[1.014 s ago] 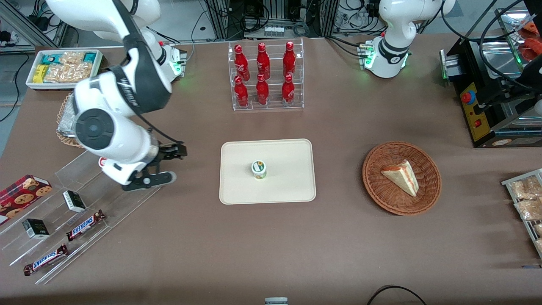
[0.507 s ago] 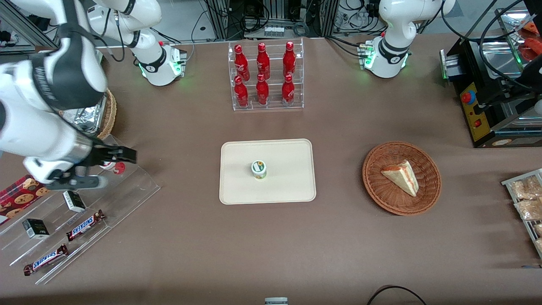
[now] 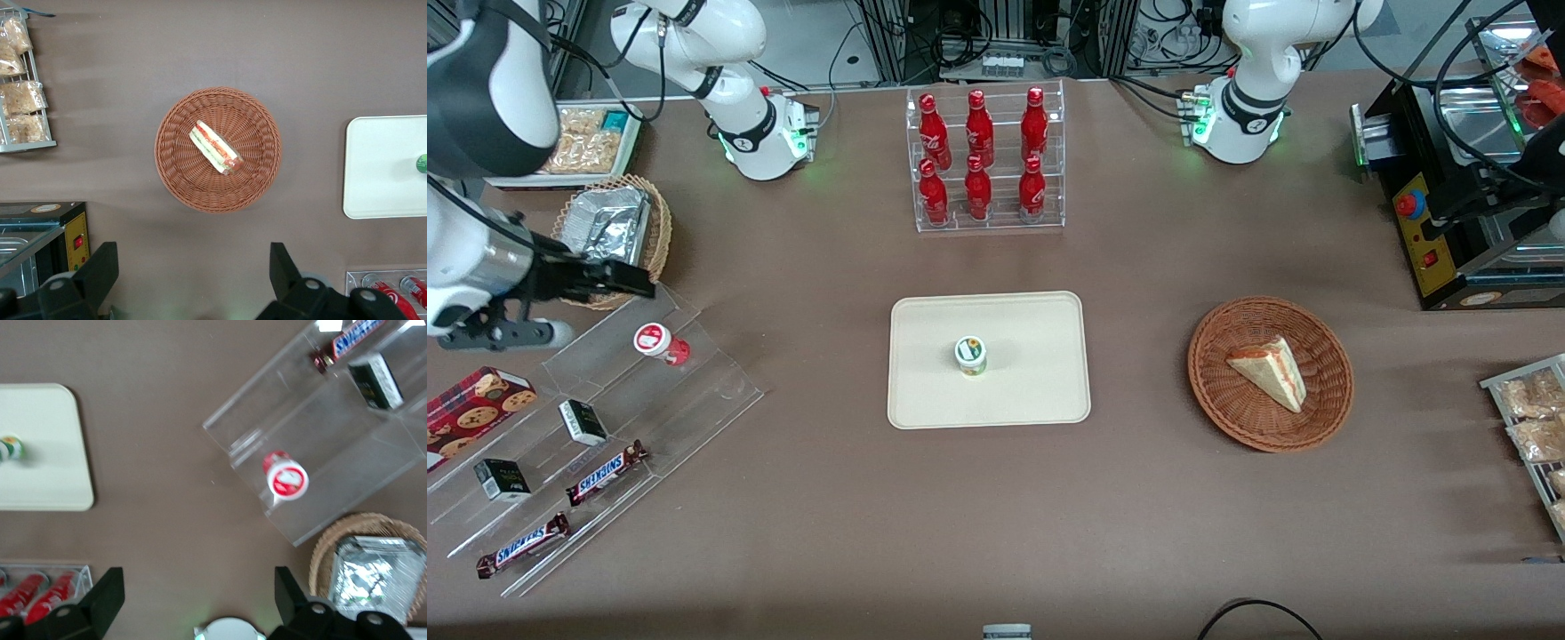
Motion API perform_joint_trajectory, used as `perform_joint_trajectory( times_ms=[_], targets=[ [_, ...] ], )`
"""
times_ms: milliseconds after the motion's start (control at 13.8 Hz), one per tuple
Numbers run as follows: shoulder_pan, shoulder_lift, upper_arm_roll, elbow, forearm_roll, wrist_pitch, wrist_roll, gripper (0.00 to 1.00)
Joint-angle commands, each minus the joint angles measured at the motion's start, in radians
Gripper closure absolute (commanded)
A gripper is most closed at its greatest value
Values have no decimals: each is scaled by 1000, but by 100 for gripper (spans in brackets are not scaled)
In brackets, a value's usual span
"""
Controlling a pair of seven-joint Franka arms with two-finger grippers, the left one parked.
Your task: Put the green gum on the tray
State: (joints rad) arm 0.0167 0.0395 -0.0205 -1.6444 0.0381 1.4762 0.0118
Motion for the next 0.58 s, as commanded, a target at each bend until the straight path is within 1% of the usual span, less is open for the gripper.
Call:
perform_joint_trajectory(
  times_ms=[0, 290, 507],
  targets=[
    [-21, -69, 16, -32, -46, -54, -13, 0],
    [-40, -104, 17, -31, -58, -105, -3, 0],
    [-53, -102, 16, -31, -56, -97, -1, 0]
  ],
)
